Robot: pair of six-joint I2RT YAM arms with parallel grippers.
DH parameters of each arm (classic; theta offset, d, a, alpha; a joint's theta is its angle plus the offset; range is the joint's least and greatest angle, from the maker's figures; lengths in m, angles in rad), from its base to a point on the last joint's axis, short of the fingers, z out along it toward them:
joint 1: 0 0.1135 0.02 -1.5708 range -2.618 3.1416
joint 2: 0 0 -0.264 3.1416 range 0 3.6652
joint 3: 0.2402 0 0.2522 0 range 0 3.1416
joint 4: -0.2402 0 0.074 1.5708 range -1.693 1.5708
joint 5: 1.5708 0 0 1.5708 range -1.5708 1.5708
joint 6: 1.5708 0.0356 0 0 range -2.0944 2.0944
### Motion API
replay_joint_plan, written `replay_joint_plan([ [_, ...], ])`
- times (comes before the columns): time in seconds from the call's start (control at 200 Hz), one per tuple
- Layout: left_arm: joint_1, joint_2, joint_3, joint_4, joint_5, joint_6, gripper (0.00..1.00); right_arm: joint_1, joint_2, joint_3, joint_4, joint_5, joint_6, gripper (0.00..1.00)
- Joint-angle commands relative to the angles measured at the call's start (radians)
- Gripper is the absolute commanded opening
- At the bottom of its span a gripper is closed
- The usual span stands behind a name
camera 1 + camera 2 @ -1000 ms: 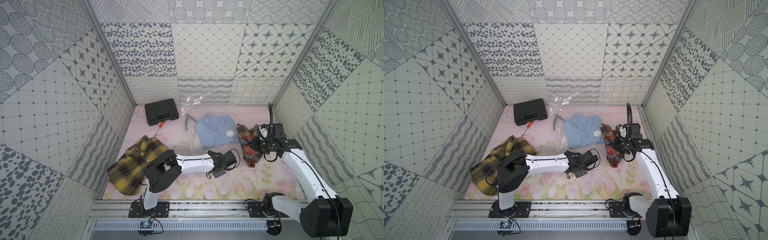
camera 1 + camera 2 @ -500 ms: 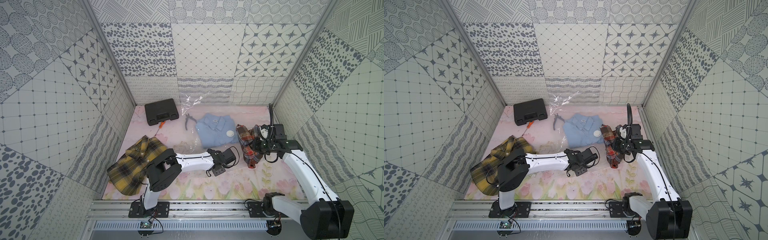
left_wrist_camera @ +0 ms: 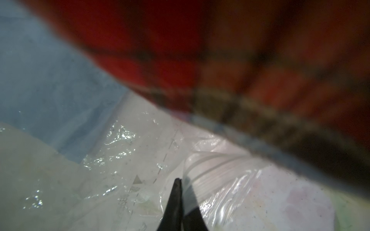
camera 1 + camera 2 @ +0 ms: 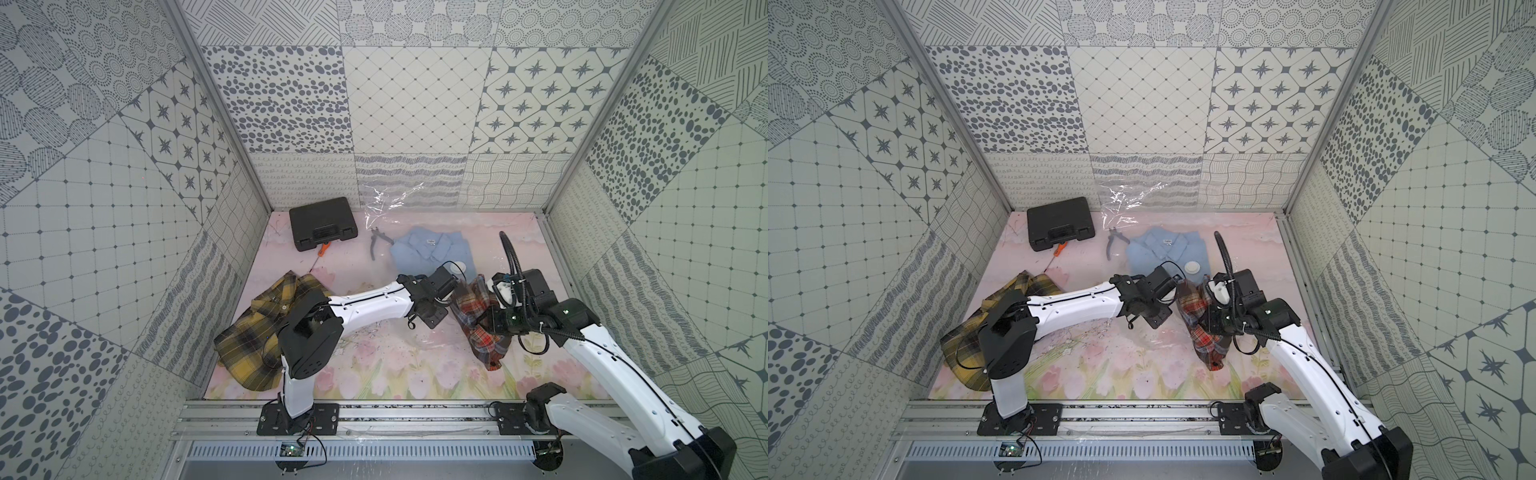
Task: Place the folded shirt into the vacuum bag
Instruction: Open the vacuum bag at the center of the board, then place the shirt in the vacuum bag.
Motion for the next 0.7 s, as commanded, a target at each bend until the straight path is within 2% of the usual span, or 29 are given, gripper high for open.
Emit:
replay_joint_plan([
  [0.0,0.064,-0.037,0.061,-0.022,0.083,-0.17,0.0,0.132,-0.032,0.063,0.009,0.024,-0.025,0.0],
  [0.2,0.113,-0.064,0.105,-0.006,0.085,-0.227,0.0,0.264,0.018,0.057,0.026,0.017,-0.025,0.0],
  [0.355,0.129,-0.053,0.143,-0.022,0.103,-0.216,0.0,0.274,-0.007,0.104,-0.04,-0.038,-0.053,0.0],
  [0.495,0.141,-0.033,0.176,-0.029,0.127,-0.207,0.0,0.311,0.048,0.144,-0.115,-0.012,-0.087,0.0],
  [0.575,0.143,-0.034,0.202,-0.031,0.138,-0.206,0.0,0.333,0.083,0.145,-0.101,0.017,-0.084,0.0],
  [0.695,0.145,-0.049,0.232,-0.029,0.153,-0.21,0.0,0.338,0.109,0.136,-0.024,-0.013,-0.082,0.0],
])
